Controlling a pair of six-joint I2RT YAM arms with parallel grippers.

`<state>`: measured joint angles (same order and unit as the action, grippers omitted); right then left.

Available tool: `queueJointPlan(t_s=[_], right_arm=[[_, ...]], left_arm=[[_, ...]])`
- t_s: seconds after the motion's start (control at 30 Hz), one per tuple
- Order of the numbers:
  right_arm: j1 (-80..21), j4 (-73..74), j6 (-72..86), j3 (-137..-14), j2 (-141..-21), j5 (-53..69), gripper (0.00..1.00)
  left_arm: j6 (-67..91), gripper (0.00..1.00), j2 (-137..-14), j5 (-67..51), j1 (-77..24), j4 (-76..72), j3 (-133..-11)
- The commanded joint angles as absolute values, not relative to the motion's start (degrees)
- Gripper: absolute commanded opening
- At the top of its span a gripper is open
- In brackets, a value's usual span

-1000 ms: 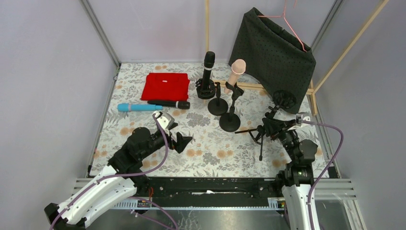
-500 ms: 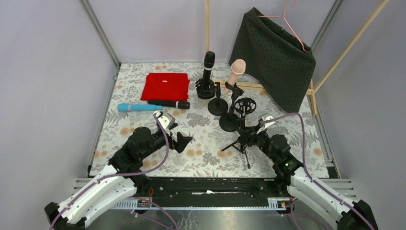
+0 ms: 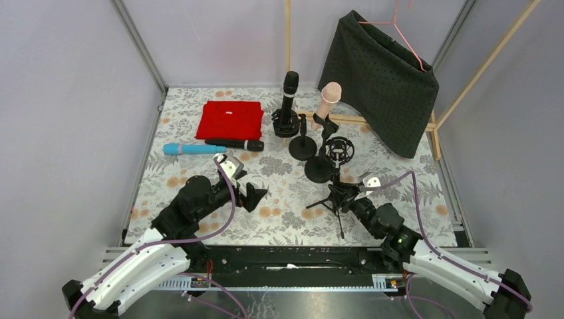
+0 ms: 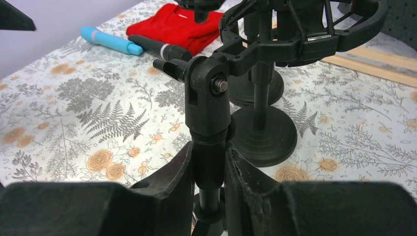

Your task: Attach the microphones to the stand

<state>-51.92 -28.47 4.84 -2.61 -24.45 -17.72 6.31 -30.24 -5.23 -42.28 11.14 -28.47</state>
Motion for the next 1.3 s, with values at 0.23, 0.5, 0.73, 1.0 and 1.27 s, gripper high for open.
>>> queueJointPlan(t_s=[0.23,0.5,0.73,1.0,1.27], right_arm=[[-56.62,-31.46,2.99,-3.79,-23.20,-10.80,0.00],[-65.38,-39.92,-3.16,-6.99,-34.12,-9.36,0.00],[-66.33,-58.90,-6.20,-11.61,-51.79,-8.08,0.00],[-66.31,-82.65,-8.23,-14.34,-69.82,-12.65,0.00],[-66.35,-98.31,-10.85,-16.41,-83.77,-14.42,0.00]], left_arm=[[6.02,0.99,-30.87,-3.88,-42.21,11.17,-30.68],[6.29,0.99,-29.78,-0.58,-42.28,11.64,-30.94],[8.19,0.99,-24.47,14.09,-42.28,13.34,-31.66],[10.99,0.99,-15.24,31.40,-42.23,14.86,-31.20],[11.87,0.99,-15.41,35.23,-42.22,16.37,-31.64]])
